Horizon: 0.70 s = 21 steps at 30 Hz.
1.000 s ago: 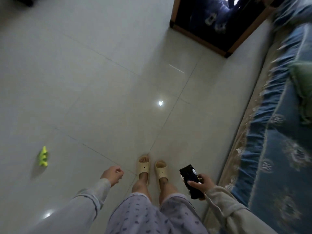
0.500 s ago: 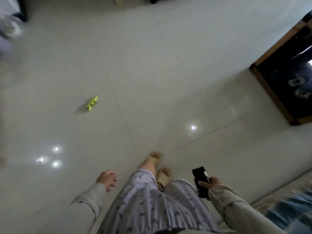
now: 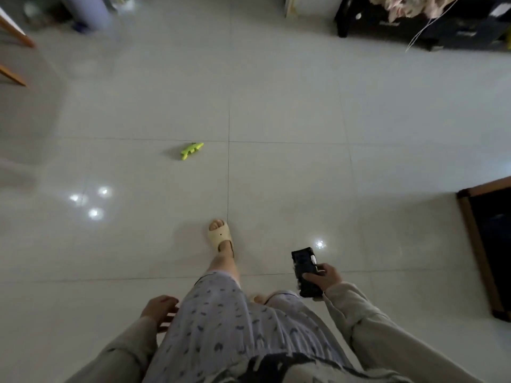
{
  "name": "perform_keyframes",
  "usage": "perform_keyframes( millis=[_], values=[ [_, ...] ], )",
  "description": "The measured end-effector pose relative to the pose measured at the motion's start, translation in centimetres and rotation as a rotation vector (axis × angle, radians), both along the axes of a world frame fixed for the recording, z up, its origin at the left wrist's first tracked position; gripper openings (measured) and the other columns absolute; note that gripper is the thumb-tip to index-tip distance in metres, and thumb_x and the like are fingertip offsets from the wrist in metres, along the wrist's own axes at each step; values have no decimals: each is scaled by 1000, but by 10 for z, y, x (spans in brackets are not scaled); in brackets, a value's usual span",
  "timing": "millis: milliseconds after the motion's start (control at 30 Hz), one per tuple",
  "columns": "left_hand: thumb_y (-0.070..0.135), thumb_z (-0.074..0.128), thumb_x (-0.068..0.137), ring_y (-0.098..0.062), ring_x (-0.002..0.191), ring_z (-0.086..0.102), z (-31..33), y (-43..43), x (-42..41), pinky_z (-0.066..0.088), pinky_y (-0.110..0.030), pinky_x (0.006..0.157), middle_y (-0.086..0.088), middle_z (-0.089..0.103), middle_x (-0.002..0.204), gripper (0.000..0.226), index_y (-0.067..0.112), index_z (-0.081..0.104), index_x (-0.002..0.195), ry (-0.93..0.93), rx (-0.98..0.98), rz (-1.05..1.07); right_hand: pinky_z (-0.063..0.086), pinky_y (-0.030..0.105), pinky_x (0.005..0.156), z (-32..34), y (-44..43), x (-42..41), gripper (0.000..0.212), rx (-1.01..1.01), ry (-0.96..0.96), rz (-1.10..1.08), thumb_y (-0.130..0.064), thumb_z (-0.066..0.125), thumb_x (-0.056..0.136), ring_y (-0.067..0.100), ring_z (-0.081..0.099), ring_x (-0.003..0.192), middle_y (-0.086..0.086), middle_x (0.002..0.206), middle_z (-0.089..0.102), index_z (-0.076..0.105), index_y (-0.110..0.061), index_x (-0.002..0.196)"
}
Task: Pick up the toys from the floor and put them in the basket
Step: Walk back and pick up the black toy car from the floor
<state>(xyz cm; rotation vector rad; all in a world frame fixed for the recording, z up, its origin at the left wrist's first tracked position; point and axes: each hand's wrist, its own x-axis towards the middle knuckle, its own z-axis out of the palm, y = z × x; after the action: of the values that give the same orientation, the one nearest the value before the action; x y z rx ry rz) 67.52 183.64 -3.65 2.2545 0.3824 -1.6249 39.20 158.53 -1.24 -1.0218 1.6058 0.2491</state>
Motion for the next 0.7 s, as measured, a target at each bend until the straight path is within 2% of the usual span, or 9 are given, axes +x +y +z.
perform_keyframes(
  millis=[133, 233, 300, 400, 467, 567, 633, 700],
  values=[
    [12, 51, 92, -23, 62, 49, -3, -38, 43, 34, -25, 59, -11, 56, 74, 11, 6, 56, 84, 0, -1, 75, 42, 22, 23, -10, -37, 33, 47, 1, 28, 22, -1, 67, 82, 24, 55, 54, 31, 119, 58, 44, 13, 121],
    [13, 51, 91, -23, 63, 51, 1, -81, 92, 35, -25, 59, -11, 57, 78, 9, 7, 55, 86, -20, -57, 54, 43, 24, 26, -15, -63, 60, 46, -13, 79, 33, 0, 67, 82, 23, 53, 55, 29, 109, 59, 46, 16, 120],
    [12, 48, 92, -22, 61, 52, 9, -113, 126, 35, -24, 58, -12, 58, 83, 13, 8, 55, 82, -42, -101, -8, 44, 22, 32, -19, -78, 76, 44, -40, 135, 65, 0, 67, 82, 21, 53, 61, 25, 100, 61, 50, 19, 117],
    [10, 47, 90, -21, 62, 53, 21, -162, 173, 37, -23, 55, -14, 59, 88, 12, 10, 57, 83, -94, -157, -81, 41, 13, 33, -25, -102, 99, 40, -40, 160, 93, 0, 69, 80, 25, 55, 79, 36, 106, 63, 54, 22, 111],
    [10, 50, 87, -22, 65, 55, 31, -189, 202, 38, -23, 55, -13, 60, 89, 11, 14, 58, 80, -130, -171, -118, 38, 12, 32, -26, -119, 116, 38, -14, 172, 104, -2, 69, 81, 26, 54, 81, 40, 107, 63, 57, 24, 106],
    [9, 50, 87, -19, 61, 53, 39, -220, 232, 37, -22, 55, -12, 59, 87, 17, 18, 56, 73, -138, -206, -119, 35, 10, 31, -24, -145, 141, 32, -17, 192, 108, -7, 68, 82, 24, 57, 72, 25, 87, 66, 63, 21, 98],
    [9, 50, 87, -17, 58, 53, 39, -235, 247, 36, -22, 54, -11, 58, 83, 16, 16, 57, 75, -139, -219, -101, 35, 9, 27, -21, -165, 163, 21, -5, 192, 94, -7, 68, 83, 19, 56, 52, 14, 66, 64, 67, 14, 77],
    [12, 50, 89, -17, 58, 53, 36, -244, 256, 36, -22, 54, -9, 59, 81, 13, 15, 58, 79, -122, -209, -112, 36, 10, 28, -26, -186, 183, 27, -8, 207, 101, -6, 70, 81, 17, 55, 41, 7, 49, 61, 59, -2, 56]
  ],
)
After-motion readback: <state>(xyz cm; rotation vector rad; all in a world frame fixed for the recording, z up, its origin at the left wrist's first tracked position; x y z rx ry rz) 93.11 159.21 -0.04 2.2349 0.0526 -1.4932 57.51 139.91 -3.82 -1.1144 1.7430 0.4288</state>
